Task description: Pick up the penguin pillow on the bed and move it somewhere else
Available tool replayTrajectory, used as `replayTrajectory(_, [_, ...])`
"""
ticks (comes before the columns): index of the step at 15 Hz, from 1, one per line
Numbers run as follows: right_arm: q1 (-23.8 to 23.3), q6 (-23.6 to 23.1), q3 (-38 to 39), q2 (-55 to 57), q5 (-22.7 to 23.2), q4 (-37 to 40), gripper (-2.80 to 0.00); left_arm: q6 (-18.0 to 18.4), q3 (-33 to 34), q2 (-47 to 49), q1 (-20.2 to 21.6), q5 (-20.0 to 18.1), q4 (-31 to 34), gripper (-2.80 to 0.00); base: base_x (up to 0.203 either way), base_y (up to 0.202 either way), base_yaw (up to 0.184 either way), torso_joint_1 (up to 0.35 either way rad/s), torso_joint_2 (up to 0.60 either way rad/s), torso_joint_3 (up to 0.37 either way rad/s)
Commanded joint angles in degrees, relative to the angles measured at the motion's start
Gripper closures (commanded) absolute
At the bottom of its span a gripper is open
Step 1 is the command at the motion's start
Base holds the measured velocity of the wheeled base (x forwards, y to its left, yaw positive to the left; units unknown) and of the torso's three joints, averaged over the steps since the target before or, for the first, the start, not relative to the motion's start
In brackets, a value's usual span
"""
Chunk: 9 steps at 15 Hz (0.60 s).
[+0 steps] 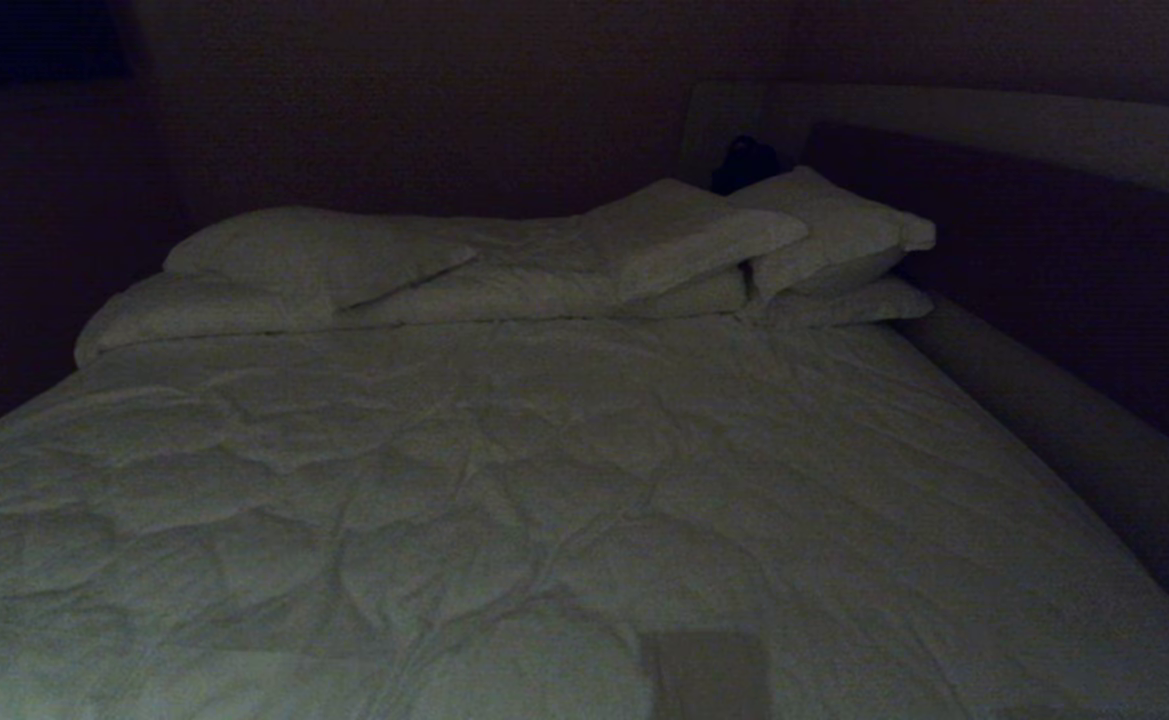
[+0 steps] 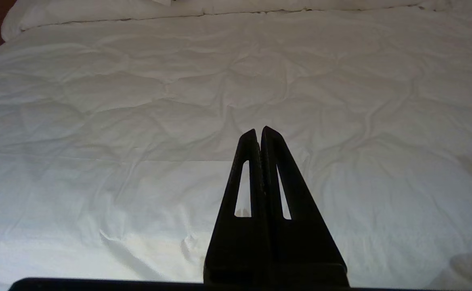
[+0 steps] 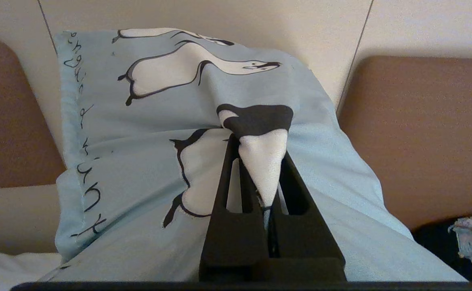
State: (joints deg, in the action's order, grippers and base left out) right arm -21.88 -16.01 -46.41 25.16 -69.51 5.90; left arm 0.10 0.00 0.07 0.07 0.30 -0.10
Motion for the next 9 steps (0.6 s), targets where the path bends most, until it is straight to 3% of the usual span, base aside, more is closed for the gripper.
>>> replayTrajectory(1, [0.00, -0.42, 0.27, 0.17, -0.36, -0.89, 0.00, 0.08, 0.00, 0.01, 0.01, 0.05, 0.01, 0.00, 0.000, 0.000, 0.000, 0.000, 0.00, 0.000])
replayTrajectory(6, [0.00, -0.42, 0.44, 0.24, -0.36, -0.98, 0.00, -0.27, 0.00, 0.01, 0.01, 0.05, -0.08, 0.00, 0.000, 0.000, 0.000, 0.000, 0.00, 0.000])
replayTrajectory(9, [0.00, -0.39, 1.14, -0.02, -0.30, -0.98, 0.00, -0.27, 0.00, 0.01, 0.01, 0.05, -0.08, 0.00, -0.004, 0.111, -0.001, 0.002, 0.00, 0.001])
